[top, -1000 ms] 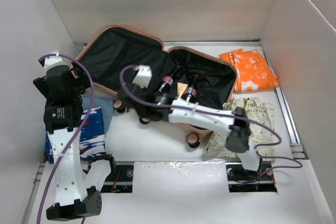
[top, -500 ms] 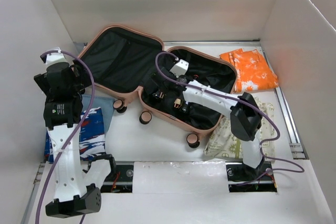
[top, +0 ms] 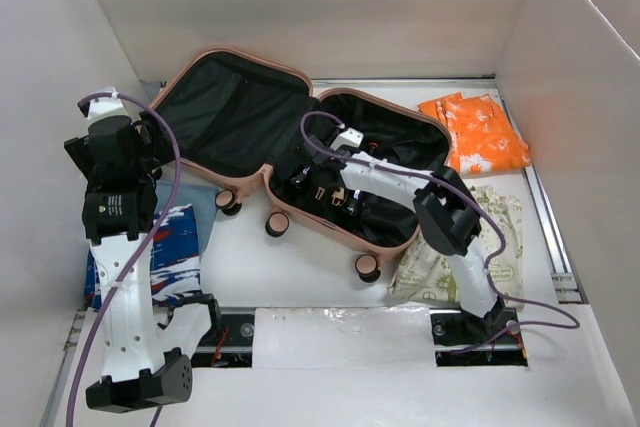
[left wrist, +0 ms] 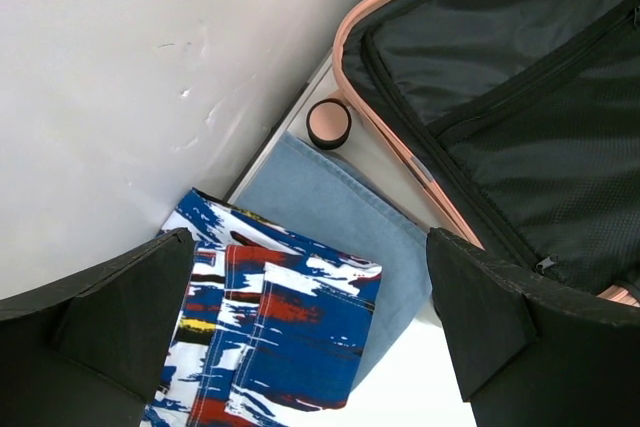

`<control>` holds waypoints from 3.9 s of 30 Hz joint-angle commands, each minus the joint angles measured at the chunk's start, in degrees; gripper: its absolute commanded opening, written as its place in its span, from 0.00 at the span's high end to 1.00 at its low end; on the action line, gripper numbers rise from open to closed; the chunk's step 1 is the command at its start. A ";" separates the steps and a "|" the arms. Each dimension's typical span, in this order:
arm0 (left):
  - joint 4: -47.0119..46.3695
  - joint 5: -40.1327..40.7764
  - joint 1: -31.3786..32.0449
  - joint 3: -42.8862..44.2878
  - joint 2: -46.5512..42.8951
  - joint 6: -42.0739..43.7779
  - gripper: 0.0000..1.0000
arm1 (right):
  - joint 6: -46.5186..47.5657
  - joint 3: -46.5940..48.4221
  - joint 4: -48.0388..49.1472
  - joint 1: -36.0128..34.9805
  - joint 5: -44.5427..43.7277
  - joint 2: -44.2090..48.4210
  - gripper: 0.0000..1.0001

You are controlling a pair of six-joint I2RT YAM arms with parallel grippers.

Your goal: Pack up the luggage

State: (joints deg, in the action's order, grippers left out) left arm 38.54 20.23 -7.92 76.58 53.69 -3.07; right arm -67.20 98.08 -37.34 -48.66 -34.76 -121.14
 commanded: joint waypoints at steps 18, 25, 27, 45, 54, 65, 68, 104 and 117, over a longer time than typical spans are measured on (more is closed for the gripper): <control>-1.10 -5.63 0.19 4.01 0.27 1.93 0.00 | 18.67 7.37 -0.80 -1.61 0.92 10.04 0.13; -1.81 -24.96 0.97 7.27 1.94 13.26 0.00 | 35.79 14.94 -8.43 -1.35 2.76 17.76 0.04; -2.33 -27.78 5.09 7.97 3.34 14.75 0.00 | 37.57 14.07 -10.90 0.05 6.79 21.10 0.04; -4.00 -35.88 23.65 7.71 8.18 18.19 0.00 | 53.91 -25.92 -25.85 63.39 29.47 59.72 0.00; -4.00 -34.04 24.80 9.12 6.70 17.57 0.00 | 62.19 -28.73 -22.17 69.40 30.11 42.66 0.00; -2.60 -29.11 26.12 10.52 5.63 15.90 0.00 | 65.17 -36.38 -16.19 72.91 27.64 31.23 0.00; -2.08 -28.49 26.12 11.66 6.68 15.90 0.00 | 66.49 -38.31 -13.20 73.71 30.71 29.04 0.00; -1.98 -24.10 20.67 14.83 7.92 18.28 0.00 | 64.04 -37.62 -8.18 77.49 47.16 43.87 1.00; -2.51 -24.62 20.67 15.97 7.92 18.28 0.00 | 58.94 -26.90 -14.25 77.49 47.33 54.78 1.00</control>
State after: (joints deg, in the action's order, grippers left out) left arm 38.79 -4.40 12.99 90.78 62.83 14.76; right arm -5.10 64.97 -52.47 29.12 11.20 -69.97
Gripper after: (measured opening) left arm 0.996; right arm 0.145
